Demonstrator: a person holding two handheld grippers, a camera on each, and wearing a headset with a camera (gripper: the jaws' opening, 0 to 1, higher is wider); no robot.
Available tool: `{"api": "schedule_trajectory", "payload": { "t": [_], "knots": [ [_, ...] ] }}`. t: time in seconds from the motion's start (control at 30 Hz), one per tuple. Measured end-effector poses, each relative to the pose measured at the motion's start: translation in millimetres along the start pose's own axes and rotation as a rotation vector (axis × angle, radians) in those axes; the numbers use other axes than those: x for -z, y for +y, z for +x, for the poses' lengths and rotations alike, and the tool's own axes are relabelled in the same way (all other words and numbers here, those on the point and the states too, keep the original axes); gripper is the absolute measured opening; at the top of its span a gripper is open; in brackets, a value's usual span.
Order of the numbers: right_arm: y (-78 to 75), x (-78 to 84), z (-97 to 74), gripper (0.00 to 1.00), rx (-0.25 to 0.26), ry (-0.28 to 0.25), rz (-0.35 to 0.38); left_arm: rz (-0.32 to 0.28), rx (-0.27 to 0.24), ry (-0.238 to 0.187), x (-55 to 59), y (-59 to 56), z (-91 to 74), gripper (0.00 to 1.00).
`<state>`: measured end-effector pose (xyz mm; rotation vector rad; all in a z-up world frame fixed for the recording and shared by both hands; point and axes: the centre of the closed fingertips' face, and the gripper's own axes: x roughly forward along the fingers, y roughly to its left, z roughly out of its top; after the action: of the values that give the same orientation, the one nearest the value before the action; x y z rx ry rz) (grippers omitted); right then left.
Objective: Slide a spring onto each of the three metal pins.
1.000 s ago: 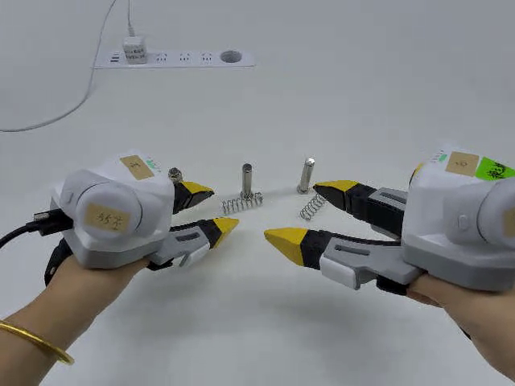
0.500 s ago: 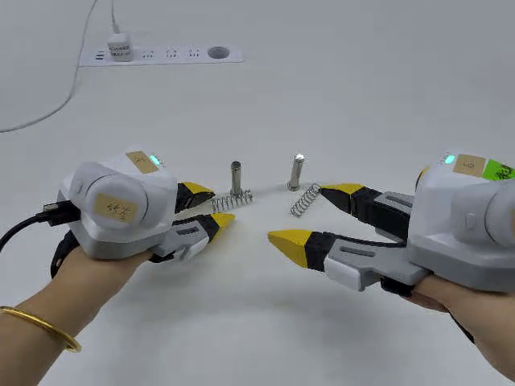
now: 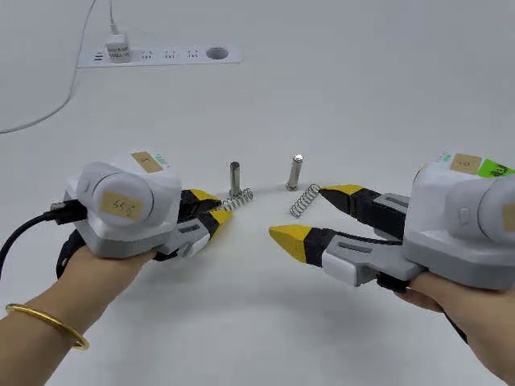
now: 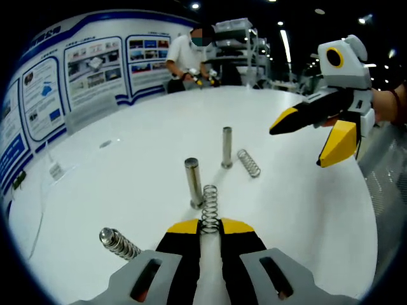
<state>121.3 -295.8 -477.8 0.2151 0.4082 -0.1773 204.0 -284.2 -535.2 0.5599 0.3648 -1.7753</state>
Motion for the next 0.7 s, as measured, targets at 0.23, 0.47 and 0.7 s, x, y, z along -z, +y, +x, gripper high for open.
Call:
{"api": "schedule_trajectory", "payload": {
  "t": [0.23,0.47,0.7],
  "knots": [
    [-2.3,-1.6,-0.8,0.52,0.003,-0.005,0.028,-0.007,0.007,0.006,2.0,-3.4,-2.4,0.1],
    [-3.5,-6.0,-2.0,0.5,0.001,-0.028,0.079,-0.028,0.022,0.013,4.3,-10.9,-8.9,0.1],
    [-1.2,-14.0,-2.4,0.49,-0.016,-0.056,0.137,-0.074,0.02,-0.051,-9.3,-20.0,-21.9,0.1]
  ]
}}
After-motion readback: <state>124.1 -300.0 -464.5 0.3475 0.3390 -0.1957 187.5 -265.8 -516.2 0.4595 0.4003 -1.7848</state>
